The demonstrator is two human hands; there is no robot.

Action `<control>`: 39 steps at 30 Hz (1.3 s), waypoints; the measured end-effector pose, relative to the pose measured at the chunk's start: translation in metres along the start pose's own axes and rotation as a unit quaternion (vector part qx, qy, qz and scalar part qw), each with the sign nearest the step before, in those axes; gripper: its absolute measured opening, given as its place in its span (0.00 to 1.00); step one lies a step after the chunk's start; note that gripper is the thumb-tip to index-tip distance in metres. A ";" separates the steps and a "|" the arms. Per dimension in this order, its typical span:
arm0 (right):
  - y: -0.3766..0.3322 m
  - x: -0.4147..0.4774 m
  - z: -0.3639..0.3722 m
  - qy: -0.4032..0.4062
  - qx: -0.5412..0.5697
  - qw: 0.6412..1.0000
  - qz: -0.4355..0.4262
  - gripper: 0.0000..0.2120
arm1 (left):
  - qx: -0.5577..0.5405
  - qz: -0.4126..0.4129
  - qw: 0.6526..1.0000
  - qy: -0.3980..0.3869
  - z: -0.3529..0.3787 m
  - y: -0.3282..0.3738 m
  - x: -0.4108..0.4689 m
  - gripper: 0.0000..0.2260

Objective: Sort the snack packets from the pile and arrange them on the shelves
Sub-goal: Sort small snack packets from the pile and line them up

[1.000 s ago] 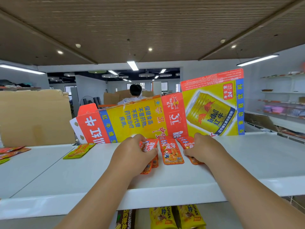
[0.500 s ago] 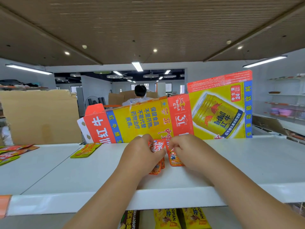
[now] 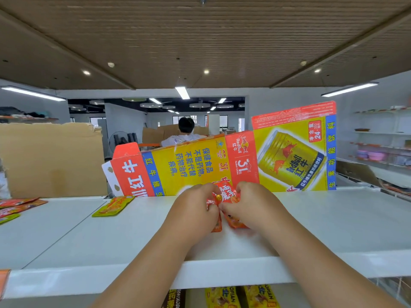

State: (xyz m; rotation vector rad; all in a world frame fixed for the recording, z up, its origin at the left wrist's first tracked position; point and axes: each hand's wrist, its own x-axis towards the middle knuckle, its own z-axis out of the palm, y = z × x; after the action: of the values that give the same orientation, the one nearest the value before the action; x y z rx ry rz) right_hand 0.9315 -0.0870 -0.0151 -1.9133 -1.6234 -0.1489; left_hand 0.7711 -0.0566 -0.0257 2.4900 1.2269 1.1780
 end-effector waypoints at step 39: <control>0.012 0.015 0.024 -0.006 -0.160 0.984 0.075 0.24 | 0.066 -0.053 0.995 -0.046 0.000 -0.007 0.001 0.17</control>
State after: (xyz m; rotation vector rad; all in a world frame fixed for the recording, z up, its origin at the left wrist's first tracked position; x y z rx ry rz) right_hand 0.9385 -0.0625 -0.0322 -2.2735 -1.5269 -0.3550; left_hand 0.7670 -0.0514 -0.0283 2.5038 1.4338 0.9758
